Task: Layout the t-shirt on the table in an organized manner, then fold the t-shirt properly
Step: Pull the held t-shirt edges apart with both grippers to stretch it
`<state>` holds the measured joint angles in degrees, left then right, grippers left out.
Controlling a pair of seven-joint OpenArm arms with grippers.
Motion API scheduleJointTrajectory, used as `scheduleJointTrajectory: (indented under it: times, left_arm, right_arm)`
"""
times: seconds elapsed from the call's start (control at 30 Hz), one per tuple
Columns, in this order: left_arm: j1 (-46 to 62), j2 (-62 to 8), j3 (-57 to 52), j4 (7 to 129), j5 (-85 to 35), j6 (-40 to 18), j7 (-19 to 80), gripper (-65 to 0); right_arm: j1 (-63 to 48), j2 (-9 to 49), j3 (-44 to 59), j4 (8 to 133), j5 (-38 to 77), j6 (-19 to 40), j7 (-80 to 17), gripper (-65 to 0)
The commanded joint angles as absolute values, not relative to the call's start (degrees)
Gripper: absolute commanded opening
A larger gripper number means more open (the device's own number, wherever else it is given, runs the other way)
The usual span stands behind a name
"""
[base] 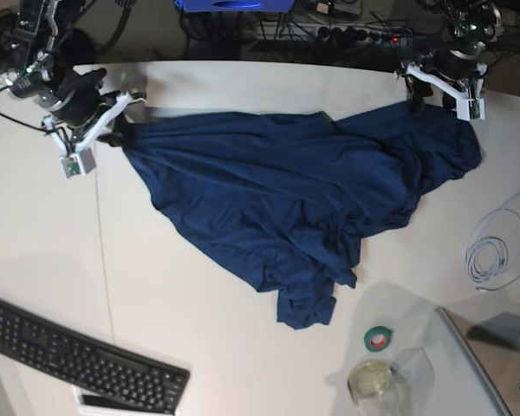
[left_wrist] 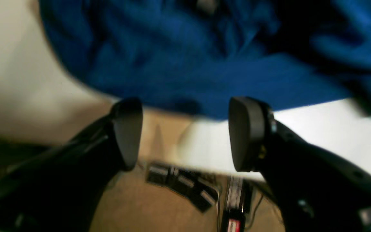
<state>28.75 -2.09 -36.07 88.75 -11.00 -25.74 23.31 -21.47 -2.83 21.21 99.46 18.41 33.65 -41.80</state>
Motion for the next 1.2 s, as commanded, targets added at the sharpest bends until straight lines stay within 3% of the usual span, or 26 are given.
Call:
scheduleJointTrajectory:
  times: [0.0, 0.33, 0.57, 1.1, 1.17]
  left_arm:
    - [28.88, -2.51, -36.53, 89.45, -11.82, -25.71, 21.23, -24.7]
    - [26.51, -2.59, -33.36, 99.03, -15.52, -25.63, 21.41, -24.7]
    - [19.91, -2.33, -30.46, 90.68, -8.40, -25.63, 21.41, -24.7]
    - [16.13, -2.42, -30.20, 81.98, -7.96, -25.63, 21.41, -25.0]
    - [16.04, -2.42, -30.20, 81.10, -7.96, -25.63, 21.41, -28.8]
  right_arm:
    - [-21.14, -2.51, 21.49, 100.35, 19.30, 33.80, -40.75, -64.5]
    - [-21.05, -2.51, 21.32, 100.35, 19.30, 33.80, -40.75, -64.5]
    - [-21.23, -2.42, 21.32, 100.35, 19.30, 33.80, -40.75, -64.5]
    - [-21.05, -2.24, 21.41, 100.26, 19.30, 33.80, -40.75, -64.7]
    - [-21.05, -2.24, 21.41, 100.26, 19.30, 33.80, -40.75, -64.7]
